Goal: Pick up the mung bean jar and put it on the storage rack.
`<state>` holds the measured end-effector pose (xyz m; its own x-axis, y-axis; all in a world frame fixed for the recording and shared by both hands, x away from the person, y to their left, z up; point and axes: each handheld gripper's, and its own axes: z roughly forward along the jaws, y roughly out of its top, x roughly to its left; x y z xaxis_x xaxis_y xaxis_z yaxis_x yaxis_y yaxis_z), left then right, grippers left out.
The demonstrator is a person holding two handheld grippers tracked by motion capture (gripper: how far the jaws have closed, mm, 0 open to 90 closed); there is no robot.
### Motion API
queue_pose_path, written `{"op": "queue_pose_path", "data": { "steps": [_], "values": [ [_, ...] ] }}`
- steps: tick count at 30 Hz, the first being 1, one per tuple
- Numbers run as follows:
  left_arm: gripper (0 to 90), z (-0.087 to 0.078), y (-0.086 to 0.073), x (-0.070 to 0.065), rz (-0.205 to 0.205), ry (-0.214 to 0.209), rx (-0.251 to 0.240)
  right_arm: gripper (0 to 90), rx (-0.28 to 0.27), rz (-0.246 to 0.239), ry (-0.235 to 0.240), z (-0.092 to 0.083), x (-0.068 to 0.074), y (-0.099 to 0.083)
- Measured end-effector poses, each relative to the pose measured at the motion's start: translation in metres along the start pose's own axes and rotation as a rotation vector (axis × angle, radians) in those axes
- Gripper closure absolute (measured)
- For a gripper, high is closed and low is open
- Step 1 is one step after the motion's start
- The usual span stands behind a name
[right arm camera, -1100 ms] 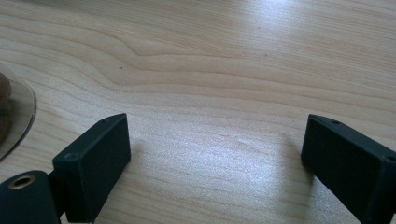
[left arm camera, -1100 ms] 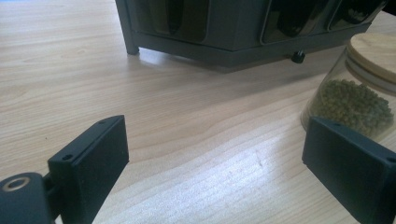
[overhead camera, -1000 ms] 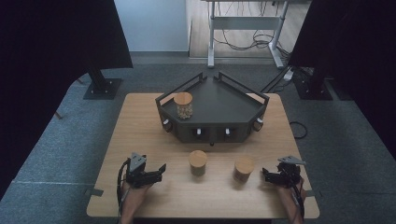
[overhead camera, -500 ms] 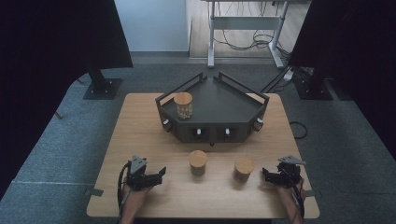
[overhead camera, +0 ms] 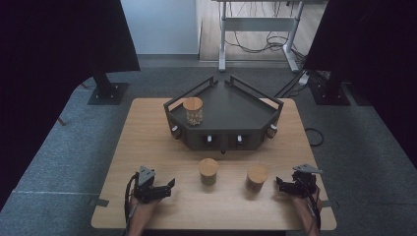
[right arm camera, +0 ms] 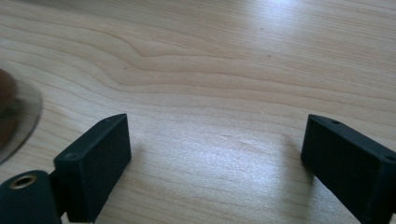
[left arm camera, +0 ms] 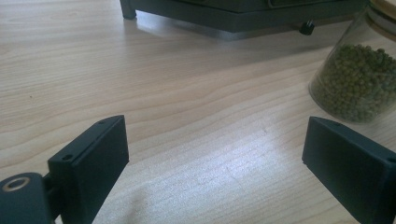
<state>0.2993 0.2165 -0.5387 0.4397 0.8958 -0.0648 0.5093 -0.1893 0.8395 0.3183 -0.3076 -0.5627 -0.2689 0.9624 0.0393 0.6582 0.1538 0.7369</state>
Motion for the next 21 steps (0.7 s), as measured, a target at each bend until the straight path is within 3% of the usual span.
{"op": "queue_pose_path", "data": {
  "steps": [8, 21],
  "values": [
    [6.8, 0.003, -0.003, 0.0, 0.005, 0.009, 0.017, 9.2, -0.042, 0.023, 0.012, -0.003, -0.002, -0.001],
    [6.8, 0.007, -0.006, -0.001, 0.013, 0.022, 0.045, 9.7, -0.079, 0.017, 0.003, -0.012, 0.003, 0.005]
  ]
}}
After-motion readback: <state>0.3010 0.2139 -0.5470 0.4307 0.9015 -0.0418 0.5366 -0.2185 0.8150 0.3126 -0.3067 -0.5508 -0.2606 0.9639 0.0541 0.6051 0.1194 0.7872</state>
